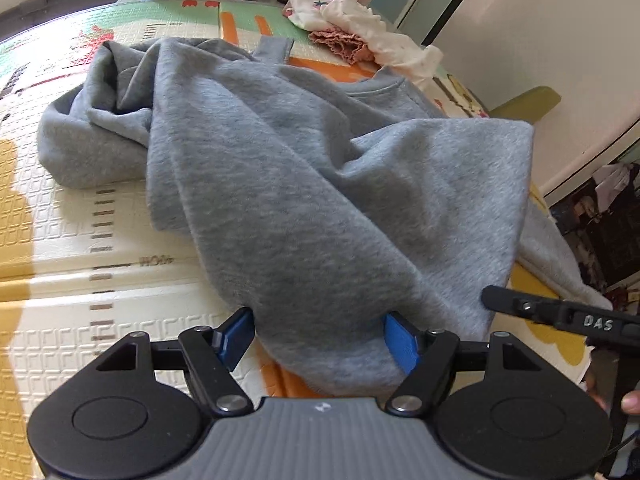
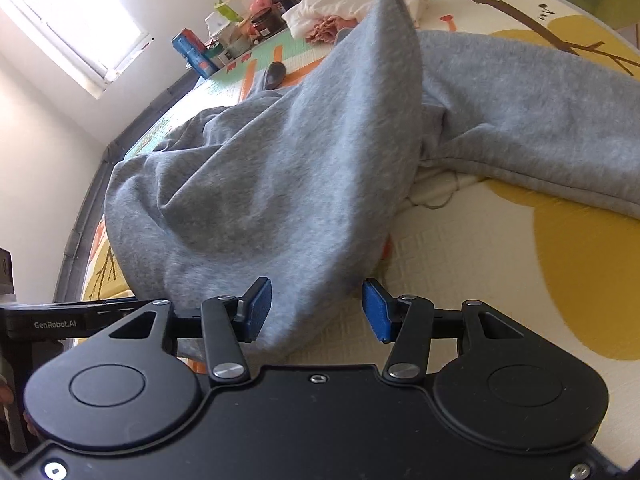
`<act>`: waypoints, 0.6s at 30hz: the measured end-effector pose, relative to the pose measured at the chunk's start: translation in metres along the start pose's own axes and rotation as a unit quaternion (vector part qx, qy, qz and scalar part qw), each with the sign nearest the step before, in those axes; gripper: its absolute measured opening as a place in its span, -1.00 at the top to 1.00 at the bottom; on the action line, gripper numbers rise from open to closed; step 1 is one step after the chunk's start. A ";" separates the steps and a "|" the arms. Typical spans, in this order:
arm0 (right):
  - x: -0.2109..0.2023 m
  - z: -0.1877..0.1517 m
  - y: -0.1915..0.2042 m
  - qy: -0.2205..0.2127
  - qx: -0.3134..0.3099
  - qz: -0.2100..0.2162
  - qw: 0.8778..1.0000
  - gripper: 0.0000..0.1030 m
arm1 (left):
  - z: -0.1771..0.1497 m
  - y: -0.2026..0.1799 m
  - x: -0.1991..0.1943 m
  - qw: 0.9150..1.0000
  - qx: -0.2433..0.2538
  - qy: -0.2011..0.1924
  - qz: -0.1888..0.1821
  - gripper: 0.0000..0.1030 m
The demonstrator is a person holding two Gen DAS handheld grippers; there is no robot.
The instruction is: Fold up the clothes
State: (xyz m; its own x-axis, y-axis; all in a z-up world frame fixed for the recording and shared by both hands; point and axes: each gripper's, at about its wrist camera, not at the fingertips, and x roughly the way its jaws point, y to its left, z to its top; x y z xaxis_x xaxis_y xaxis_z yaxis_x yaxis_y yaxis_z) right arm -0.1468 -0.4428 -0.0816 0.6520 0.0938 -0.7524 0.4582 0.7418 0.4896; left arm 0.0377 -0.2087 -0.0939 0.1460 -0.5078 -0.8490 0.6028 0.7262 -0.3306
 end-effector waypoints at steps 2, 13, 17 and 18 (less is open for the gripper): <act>0.005 0.001 0.002 0.000 0.001 0.001 1.000 0.18 | 0.001 0.000 0.003 1.000 -0.006 -0.001 0.001 -0.23; -0.001 0.001 0.015 -0.024 -0.025 0.003 0.999 0.92 | 0.002 -0.004 -0.010 1.000 0.011 -0.010 0.003 0.75; -0.015 0.003 0.023 -0.037 -0.036 0.014 0.999 0.94 | 0.000 -0.002 -0.026 1.000 0.007 -0.025 -0.010 0.78; -0.019 0.005 0.025 -0.043 -0.038 0.017 0.998 0.94 | 0.001 -0.002 -0.031 0.999 0.007 -0.032 -0.014 0.79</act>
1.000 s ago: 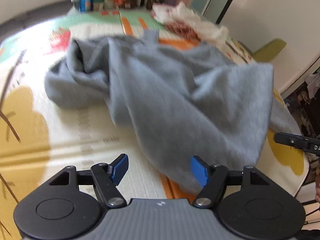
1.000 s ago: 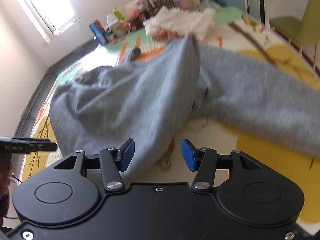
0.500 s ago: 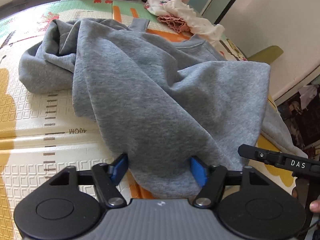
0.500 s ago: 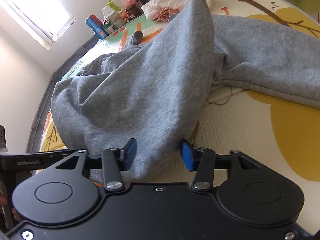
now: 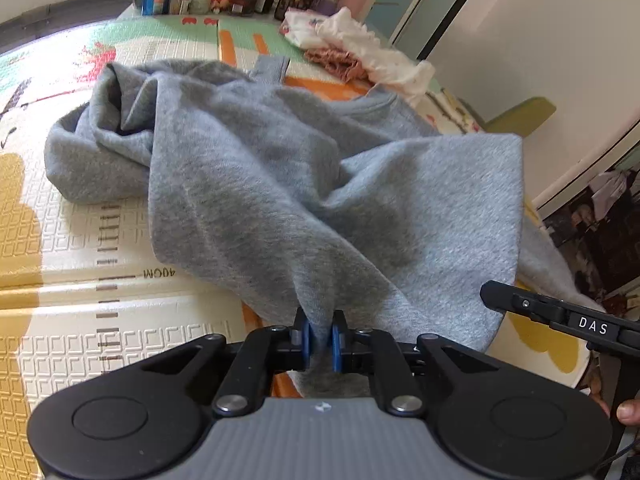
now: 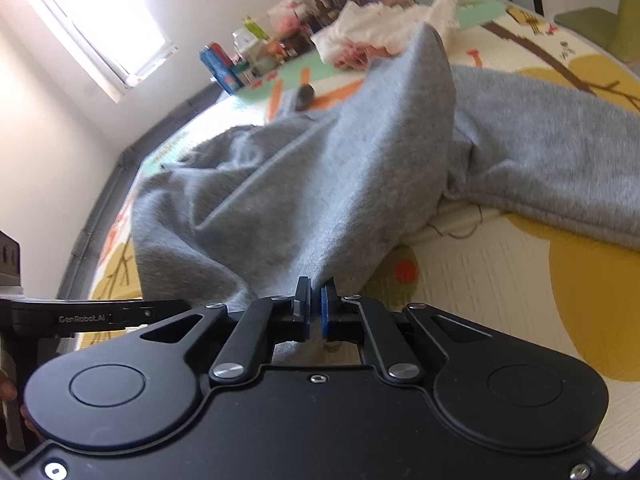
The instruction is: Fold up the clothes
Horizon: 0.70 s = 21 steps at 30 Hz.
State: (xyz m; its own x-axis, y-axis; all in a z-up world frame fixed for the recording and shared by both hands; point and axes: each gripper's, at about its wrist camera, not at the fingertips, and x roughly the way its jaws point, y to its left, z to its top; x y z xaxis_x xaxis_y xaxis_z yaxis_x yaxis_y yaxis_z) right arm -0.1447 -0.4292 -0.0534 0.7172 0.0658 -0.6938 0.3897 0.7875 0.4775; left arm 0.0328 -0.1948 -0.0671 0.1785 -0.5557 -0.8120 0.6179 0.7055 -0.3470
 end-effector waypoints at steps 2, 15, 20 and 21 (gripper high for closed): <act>-0.008 0.005 0.005 -0.013 -0.005 0.005 1.000 0.94 | 0.004 0.000 -0.010 1.000 0.002 -0.017 -0.006 0.79; 0.001 0.081 0.042 -0.072 -0.070 -0.011 0.995 0.94 | 0.088 0.006 -0.004 0.996 -0.009 -0.080 0.030 0.81; 0.052 0.101 0.040 -0.038 -0.070 -0.032 0.996 0.95 | 0.097 0.014 0.028 0.998 -0.021 -0.047 0.047 0.81; 0.060 0.102 0.039 -0.032 -0.070 -0.034 0.996 0.95 | 0.096 0.016 0.033 0.998 -0.023 -0.042 0.051 0.81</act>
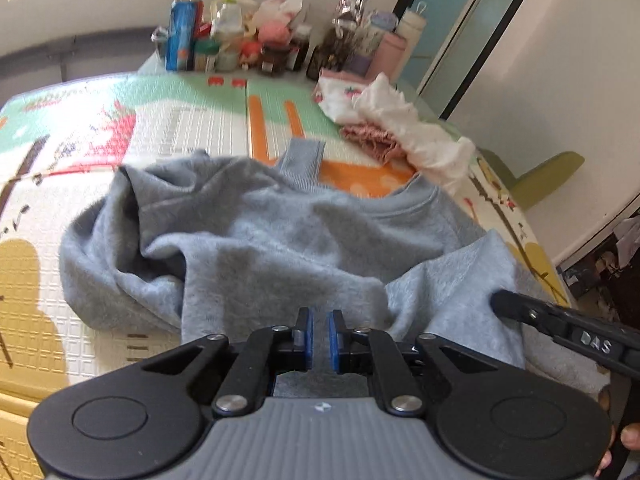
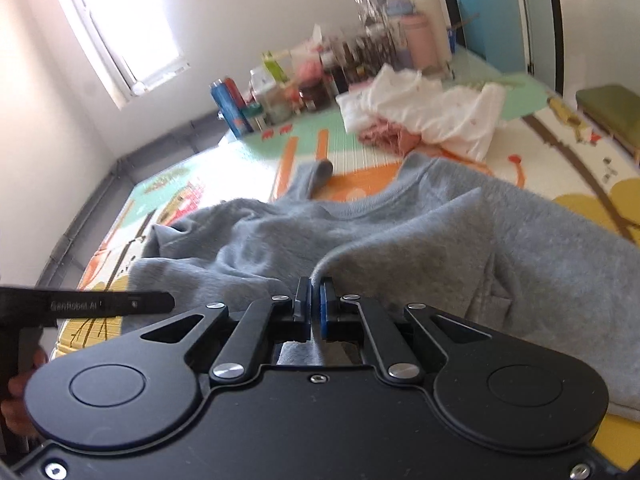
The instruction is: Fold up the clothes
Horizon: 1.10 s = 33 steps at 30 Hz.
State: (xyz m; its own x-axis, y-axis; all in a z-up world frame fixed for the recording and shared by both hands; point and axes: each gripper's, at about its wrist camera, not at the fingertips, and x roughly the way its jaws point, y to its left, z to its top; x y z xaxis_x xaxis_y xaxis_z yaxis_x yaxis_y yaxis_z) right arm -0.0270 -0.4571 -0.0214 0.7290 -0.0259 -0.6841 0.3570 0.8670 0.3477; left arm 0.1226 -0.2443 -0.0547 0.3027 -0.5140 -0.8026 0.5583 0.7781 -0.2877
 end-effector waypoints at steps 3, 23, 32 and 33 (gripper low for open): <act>0.023 0.001 0.000 0.019 -0.003 -0.006 1.000 0.95 | -0.002 0.005 0.014 1.000 -0.001 0.015 0.016 0.81; 0.045 0.014 -0.007 0.030 0.028 0.020 0.999 0.53 | 0.006 0.000 0.027 0.997 0.030 0.028 0.065 0.13; -0.002 0.004 -0.025 0.016 0.004 -0.015 1.000 0.39 | -0.007 -0.040 -0.027 0.995 0.082 -0.021 0.043 -0.33; -0.005 0.000 -0.028 0.022 0.002 -0.020 1.000 0.38 | -0.013 -0.044 -0.031 0.995 0.088 -0.022 0.034 -0.34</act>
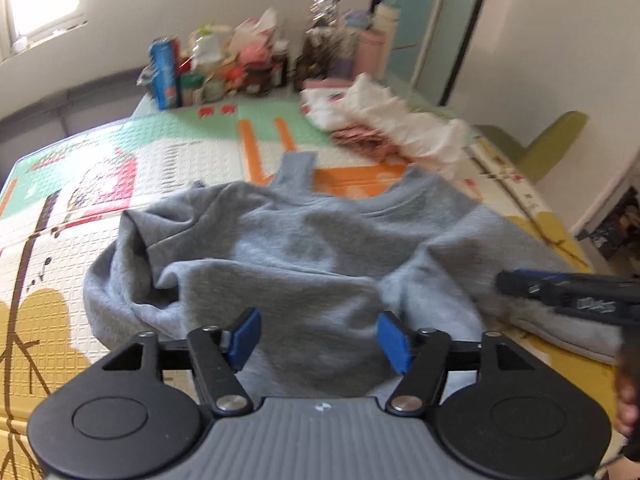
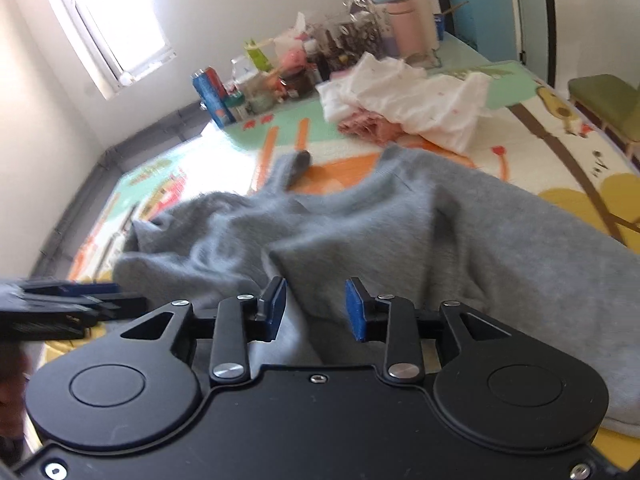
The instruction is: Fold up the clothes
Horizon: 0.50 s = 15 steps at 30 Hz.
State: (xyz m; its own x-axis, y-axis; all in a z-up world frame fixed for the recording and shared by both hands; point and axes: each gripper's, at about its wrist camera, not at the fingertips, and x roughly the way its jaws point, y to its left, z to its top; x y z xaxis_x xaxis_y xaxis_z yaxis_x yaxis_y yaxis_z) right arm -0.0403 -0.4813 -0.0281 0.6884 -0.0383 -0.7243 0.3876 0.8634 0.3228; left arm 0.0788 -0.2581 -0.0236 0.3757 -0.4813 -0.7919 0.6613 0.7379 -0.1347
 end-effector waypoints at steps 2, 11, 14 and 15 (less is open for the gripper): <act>-0.002 -0.011 -0.007 0.011 -0.001 -0.007 1.000 0.38 | -0.011 -0.010 -0.008 1.000 0.016 0.000 -0.017 -0.36; -0.003 -0.055 -0.029 0.047 -0.010 -0.011 0.999 0.38 | -0.075 -0.059 -0.013 0.994 0.098 0.026 -0.048 -0.37; -0.004 -0.064 -0.028 0.051 -0.021 -0.006 0.998 0.37 | -0.091 -0.068 -0.012 0.993 0.099 0.026 -0.055 -0.37; -0.004 -0.067 -0.027 0.051 -0.026 -0.005 0.998 0.35 | -0.096 -0.071 -0.011 0.993 0.100 0.025 -0.054 -0.37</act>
State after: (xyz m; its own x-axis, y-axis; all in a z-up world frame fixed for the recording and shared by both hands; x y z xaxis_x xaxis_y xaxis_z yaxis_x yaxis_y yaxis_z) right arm -0.0948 -0.4713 -0.0744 0.6168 0.0022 -0.7871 0.3606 0.8881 0.2851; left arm -0.0345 -0.2601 -0.0626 0.2661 -0.5248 -0.8086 0.8139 0.5718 -0.1032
